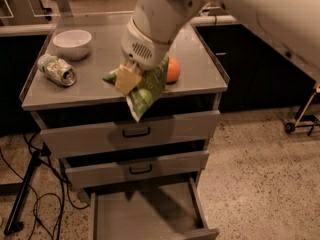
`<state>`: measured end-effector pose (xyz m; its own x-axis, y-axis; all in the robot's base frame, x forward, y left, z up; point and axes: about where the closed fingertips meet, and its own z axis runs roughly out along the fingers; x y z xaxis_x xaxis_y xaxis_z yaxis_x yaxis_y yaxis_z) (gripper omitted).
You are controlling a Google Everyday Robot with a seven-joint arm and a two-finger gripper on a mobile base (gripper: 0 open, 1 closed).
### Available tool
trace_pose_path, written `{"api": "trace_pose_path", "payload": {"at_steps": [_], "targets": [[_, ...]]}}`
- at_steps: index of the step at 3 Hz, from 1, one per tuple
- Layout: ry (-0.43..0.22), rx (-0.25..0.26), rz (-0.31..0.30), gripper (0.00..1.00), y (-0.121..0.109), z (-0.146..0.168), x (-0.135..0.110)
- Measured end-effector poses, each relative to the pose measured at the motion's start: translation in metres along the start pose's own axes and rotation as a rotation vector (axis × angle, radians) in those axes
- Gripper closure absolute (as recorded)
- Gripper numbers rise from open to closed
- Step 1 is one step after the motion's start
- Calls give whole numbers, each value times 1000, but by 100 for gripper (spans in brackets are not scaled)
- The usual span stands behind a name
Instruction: Place green jalapeno chip bag into bottom drawer
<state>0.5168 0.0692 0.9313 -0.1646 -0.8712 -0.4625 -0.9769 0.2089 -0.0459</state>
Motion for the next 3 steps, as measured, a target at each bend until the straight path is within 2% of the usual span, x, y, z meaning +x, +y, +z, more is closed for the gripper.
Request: {"api": "trace_pose_path", "payload": {"at_steps": [1, 2, 3], "targets": [[-27, -64, 93, 100, 33, 33, 22], [-49, -131, 155, 100, 70, 65, 38], [-47, -123, 147, 100, 68, 61, 36]]}}
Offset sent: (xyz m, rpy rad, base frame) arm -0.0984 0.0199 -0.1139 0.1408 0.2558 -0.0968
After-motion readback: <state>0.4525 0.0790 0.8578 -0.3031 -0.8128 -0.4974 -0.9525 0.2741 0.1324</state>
